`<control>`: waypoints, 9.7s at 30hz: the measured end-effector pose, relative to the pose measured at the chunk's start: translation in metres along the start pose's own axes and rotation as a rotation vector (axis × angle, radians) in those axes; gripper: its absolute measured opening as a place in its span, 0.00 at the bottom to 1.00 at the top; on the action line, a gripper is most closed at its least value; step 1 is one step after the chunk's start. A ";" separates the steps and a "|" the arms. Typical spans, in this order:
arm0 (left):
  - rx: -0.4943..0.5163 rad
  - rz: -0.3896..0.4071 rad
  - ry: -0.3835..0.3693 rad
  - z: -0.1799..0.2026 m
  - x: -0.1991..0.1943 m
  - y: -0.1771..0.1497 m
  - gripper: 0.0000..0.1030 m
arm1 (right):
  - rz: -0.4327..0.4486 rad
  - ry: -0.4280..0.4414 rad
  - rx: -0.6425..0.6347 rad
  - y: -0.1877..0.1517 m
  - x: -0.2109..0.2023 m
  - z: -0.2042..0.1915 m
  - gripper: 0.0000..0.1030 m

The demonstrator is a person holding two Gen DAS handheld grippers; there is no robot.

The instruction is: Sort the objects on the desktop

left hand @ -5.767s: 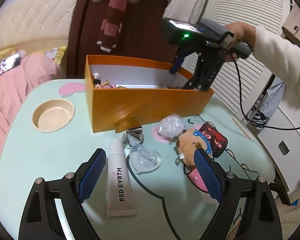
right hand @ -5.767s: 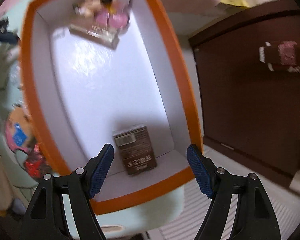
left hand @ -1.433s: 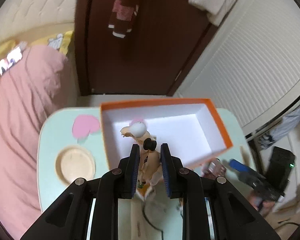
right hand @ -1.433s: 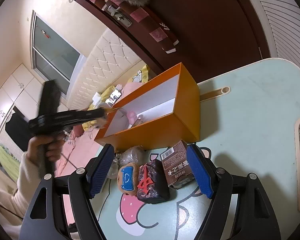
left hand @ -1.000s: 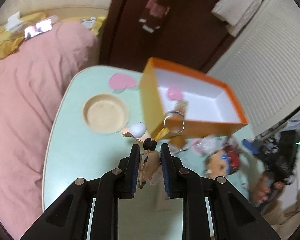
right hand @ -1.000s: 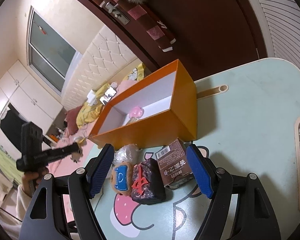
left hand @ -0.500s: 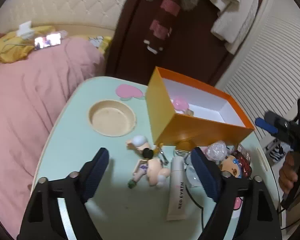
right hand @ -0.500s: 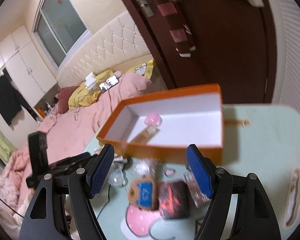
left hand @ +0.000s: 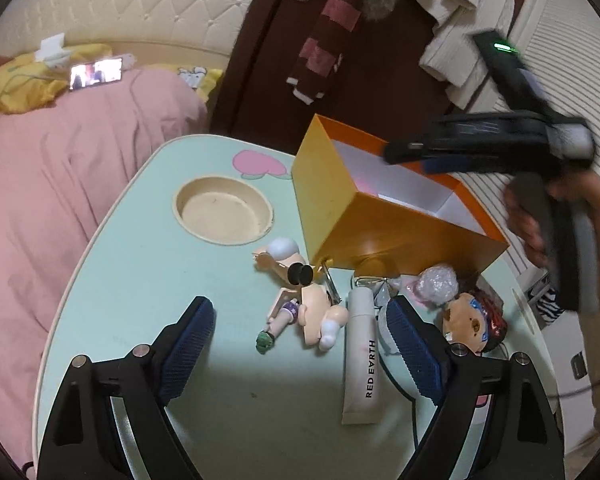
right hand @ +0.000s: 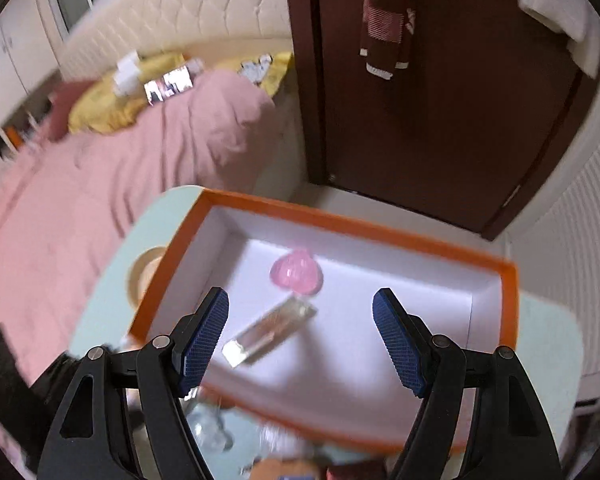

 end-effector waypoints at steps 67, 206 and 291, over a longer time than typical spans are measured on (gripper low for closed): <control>0.332 -0.700 0.167 0.076 0.148 0.078 0.35 | 0.312 0.491 0.364 -0.172 -0.063 0.064 0.65; 0.238 -0.109 0.311 0.023 -0.017 -0.055 1.00 | 0.079 -0.095 0.106 -0.231 -0.037 0.045 1.00; 0.151 -0.156 0.052 0.003 0.009 0.008 0.26 | 0.115 -0.092 0.123 -0.175 -0.009 0.097 0.41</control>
Point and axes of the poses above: each gripper's, at about its wrist camera, not at the fingertips, and x roughly the way its jaws point, z to its right, y to its top, the point moved 7 cm from there along x, roughly the way its jaws point, and after that the axes turned 11 degrees about -y, right-handed, at the moved point
